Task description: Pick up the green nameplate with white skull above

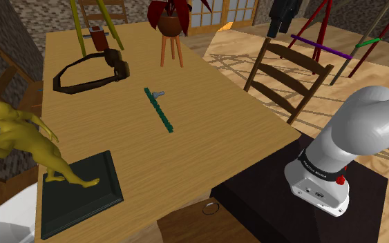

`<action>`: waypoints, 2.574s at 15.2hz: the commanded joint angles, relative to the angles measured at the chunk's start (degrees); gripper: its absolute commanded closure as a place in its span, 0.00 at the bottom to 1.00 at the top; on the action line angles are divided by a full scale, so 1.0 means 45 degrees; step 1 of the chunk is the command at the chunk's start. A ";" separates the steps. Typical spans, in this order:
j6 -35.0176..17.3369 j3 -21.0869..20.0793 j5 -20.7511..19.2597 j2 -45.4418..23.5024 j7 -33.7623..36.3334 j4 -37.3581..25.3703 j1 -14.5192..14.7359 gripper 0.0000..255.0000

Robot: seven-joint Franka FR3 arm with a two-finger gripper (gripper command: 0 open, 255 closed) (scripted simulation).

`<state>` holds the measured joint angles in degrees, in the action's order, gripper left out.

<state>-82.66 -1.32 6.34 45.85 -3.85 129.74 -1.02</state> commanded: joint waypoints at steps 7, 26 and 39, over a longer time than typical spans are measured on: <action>-0.2343 -0.0839 0.0238 -0.1847 0.0241 0.0282 0.0281 0.00; -0.7798 -0.3147 -0.1218 -0.9946 0.1878 -0.2810 0.0853 0.00; -0.9121 -0.3317 -0.3151 -1.4391 0.3052 -0.5829 0.1698 0.00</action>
<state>-123.11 -16.29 -7.61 -18.37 9.68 103.44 6.51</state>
